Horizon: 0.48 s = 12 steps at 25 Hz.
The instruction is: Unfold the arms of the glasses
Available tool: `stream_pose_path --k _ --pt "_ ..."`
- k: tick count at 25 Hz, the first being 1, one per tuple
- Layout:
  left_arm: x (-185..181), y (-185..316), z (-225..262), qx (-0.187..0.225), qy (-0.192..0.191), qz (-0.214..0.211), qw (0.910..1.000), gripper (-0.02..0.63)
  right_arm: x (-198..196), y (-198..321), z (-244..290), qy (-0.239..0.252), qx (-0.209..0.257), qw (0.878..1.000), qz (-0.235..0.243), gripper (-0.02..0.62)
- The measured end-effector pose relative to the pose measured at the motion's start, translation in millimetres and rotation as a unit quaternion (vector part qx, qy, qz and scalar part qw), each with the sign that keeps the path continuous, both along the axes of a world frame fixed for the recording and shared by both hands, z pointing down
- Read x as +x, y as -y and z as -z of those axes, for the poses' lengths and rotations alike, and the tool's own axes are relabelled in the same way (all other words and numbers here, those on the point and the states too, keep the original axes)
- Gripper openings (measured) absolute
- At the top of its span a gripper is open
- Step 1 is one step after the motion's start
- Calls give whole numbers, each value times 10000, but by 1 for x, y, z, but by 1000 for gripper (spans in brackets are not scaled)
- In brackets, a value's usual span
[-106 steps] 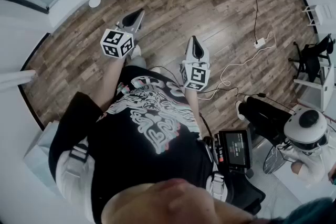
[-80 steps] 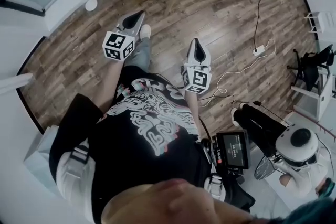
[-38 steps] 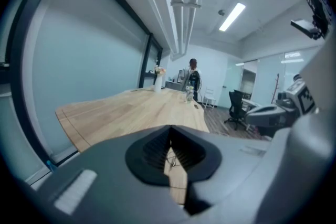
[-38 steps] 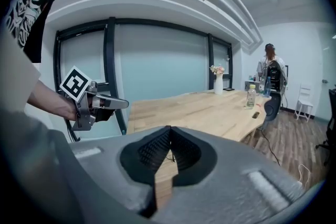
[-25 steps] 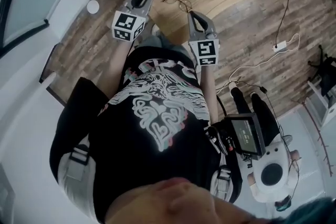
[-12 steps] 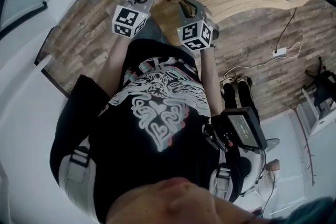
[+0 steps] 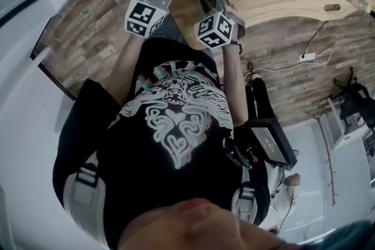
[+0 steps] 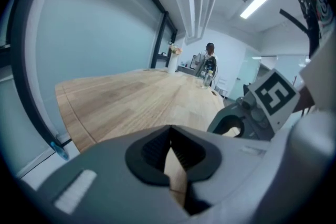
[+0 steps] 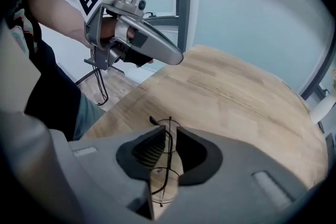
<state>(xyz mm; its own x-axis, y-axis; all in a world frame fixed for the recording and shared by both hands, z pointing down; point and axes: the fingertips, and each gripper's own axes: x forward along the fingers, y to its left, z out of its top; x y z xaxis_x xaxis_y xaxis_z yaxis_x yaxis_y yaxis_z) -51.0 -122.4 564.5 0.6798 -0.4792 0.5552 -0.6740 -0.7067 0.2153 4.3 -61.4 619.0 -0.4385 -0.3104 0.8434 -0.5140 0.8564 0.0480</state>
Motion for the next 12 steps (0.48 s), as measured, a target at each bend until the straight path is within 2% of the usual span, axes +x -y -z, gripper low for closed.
stream_pose_path --k 12 --pt "-11 2 -2 -95 -77 145 9998 -11 -6 -2 -1 -188 -323 9984 427 63"
